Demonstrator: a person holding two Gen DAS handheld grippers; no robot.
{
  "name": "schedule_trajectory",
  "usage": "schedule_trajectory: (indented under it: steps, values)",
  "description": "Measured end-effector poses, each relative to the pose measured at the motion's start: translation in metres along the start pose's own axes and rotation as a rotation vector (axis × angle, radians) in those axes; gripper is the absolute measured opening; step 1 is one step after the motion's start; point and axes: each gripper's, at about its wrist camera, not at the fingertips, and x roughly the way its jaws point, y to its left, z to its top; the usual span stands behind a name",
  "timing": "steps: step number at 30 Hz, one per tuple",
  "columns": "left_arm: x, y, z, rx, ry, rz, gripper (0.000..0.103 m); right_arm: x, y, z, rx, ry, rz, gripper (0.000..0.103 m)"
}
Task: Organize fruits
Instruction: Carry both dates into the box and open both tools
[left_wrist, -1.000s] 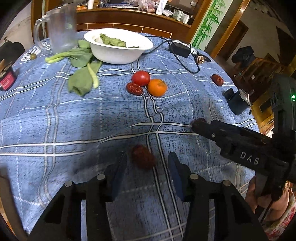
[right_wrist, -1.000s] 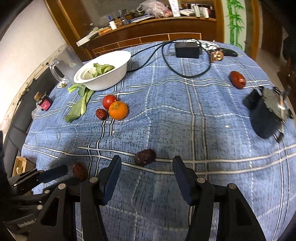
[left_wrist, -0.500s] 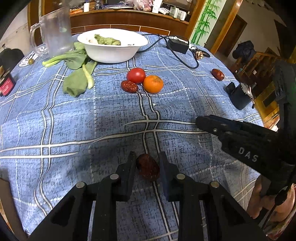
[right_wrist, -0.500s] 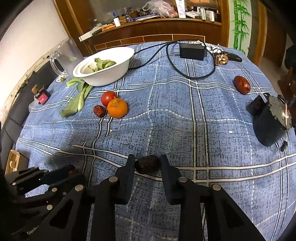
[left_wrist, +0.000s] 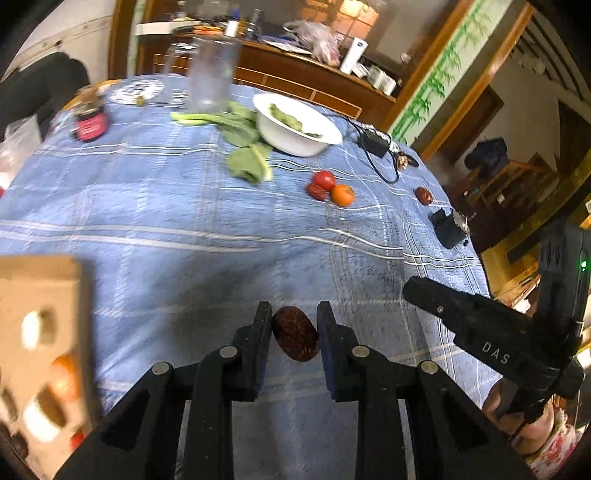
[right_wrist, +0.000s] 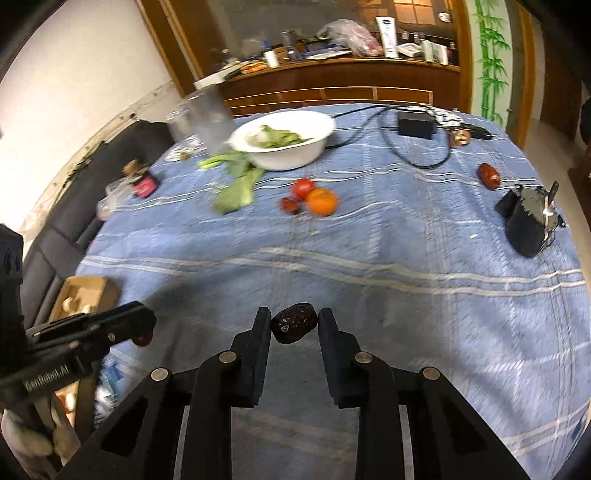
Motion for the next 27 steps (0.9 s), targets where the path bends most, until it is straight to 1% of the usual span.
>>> schedule_trajectory:
  steps: [2,3,6,7,11,14,15,18,20,23,27]
  values:
    - [-0.019,0.016,-0.008,-0.014,-0.009,0.013,0.024,-0.003,0.022,-0.007,-0.019,0.006,0.029,0.028]
    - [-0.03,0.026,-0.013,-0.026,-0.012,0.024,0.024,-0.004,0.041,-0.011,-0.039,0.012,0.052,0.028]
    - [-0.063,0.066,-0.029,-0.073,-0.021,0.083,0.024,-0.005,0.089,-0.02,-0.095,0.026,0.113,0.028]
    - [-0.077,0.085,-0.037,-0.102,-0.025,0.11,0.024,-0.004,0.104,-0.023,-0.113,0.033,0.139,0.028]
    - [-0.11,0.143,-0.062,-0.194,-0.019,0.199,0.024,0.003,0.17,-0.034,-0.193,0.066,0.232,0.029]
    - [-0.128,0.175,-0.085,-0.252,-0.011,0.23,0.024,0.014,0.214,-0.048,-0.249,0.113,0.291,0.029]
    - [-0.132,0.183,-0.091,-0.27,-0.008,0.231,0.024,0.019,0.229,-0.055,-0.27,0.133,0.307,0.029]
    - [-0.141,0.199,-0.108,-0.298,0.003,0.231,0.024,0.031,0.258,-0.069,-0.306,0.183,0.335,0.029]
    - [-0.14,0.205,-0.113,-0.307,0.012,0.228,0.024,0.04,0.276,-0.08,-0.335,0.215,0.342,0.029]
    - [-0.135,0.213,-0.116,-0.311,0.03,0.227,0.024,0.05,0.291,-0.091,-0.364,0.243,0.336,0.029]
    - [-0.124,0.213,-0.114,-0.264,0.055,0.254,0.024,0.065,0.299,-0.101,-0.396,0.26,0.297,0.029]
